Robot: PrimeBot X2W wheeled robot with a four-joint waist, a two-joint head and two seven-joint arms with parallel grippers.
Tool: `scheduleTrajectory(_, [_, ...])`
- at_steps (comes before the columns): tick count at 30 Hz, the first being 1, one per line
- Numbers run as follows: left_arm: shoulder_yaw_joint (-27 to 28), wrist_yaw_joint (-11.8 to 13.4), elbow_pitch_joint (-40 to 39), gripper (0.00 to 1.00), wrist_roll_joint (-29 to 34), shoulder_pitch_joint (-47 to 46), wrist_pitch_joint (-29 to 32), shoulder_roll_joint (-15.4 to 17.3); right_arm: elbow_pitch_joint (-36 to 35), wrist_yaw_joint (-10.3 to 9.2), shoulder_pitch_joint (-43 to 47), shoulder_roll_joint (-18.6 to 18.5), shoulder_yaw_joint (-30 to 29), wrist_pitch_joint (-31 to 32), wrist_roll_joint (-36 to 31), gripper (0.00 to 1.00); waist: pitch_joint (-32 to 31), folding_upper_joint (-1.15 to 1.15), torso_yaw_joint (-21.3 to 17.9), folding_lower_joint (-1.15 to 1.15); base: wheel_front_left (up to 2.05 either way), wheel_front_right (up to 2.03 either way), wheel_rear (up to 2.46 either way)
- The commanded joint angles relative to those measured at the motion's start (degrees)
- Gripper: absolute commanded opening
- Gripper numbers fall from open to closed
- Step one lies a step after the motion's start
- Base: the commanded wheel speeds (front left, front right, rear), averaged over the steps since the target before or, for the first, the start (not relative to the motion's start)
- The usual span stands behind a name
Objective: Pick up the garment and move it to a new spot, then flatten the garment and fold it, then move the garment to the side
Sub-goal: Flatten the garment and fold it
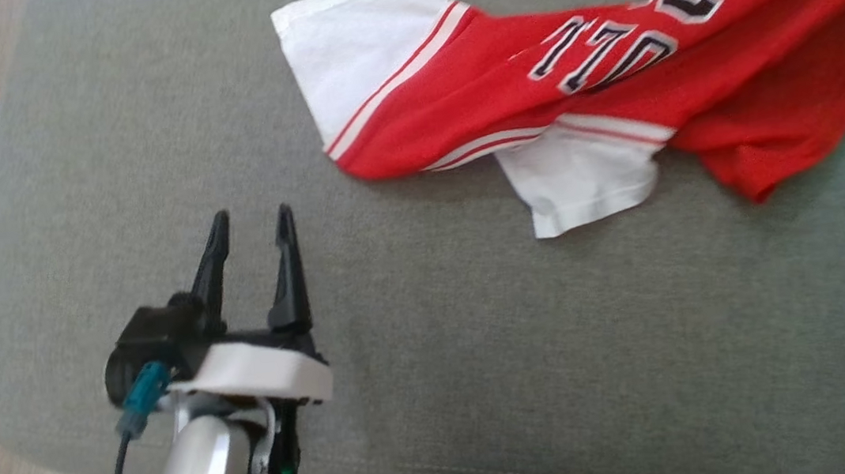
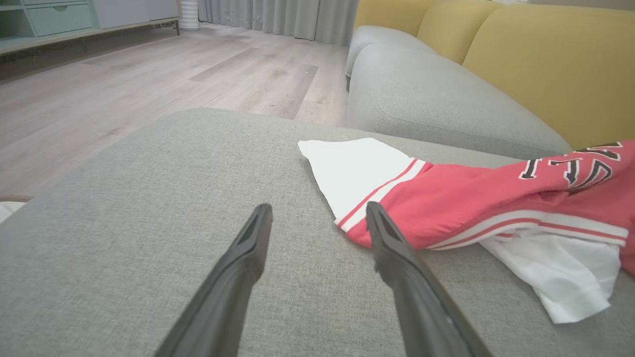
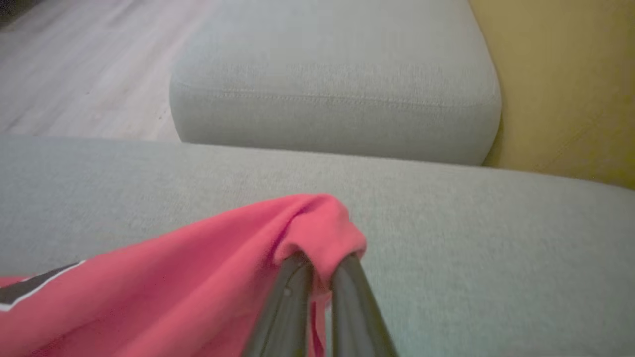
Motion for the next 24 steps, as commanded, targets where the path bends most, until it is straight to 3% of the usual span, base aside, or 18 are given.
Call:
scheduleTrajectory(1, [1.1, 0.5, -1.7, 1.0, -0.4, -2.9, -0.5, 0.3, 2.7, -0.04, -3.2, -1.0, 1.3, -5.9, -0.9, 1.0, 2.1, 0.0, 1.4, -0.02, 0.0, 0.0, 0.0])
scheduleTrajectory(6, [1.0, 1.1, -1.1, 1.0, -0.3, -3.0, -0.5, 0.3, 9.1, -0.04, -4.0, 0.2, 2.7, -16.0, -1.7, 1.0, 0.5, 0.0, -0.1, -0.02, 0.0, 0.0, 0.0])
scheduleTrajectory(11, [2.7, 0.6, -0.2, 1.0, 0.2, -1.8, -0.5, 0.3, 10.7, -0.04, -1.0, 3.9, 5.2, -23.6, 1.8, 1.0, -4.6, 0.0, -3.6, -0.02, 0.0, 0.0, 0.0])
scheduleTrajectory(16, [4.0, -0.3, 0.4, 1.0, 0.8, -0.4, -0.5, 0.4, 7.2, -0.04, 3.8, 7.1, 8.0, -28.9, 6.3, 1.0, -9.0, 0.0, -7.1, -0.02, 0.0, 0.0, 0.0])
scheduleTrajectory(24, [5.4, -1.5, 0.5, 1.0, 1.3, 1.9, -0.5, 0.5, -6.9, -0.04, 19.2, 8.5, 10.7, -36.7, 14.1, 1.0, -13.0, 0.0, -12.5, -0.02, 0.0, 0.0, 0.0])
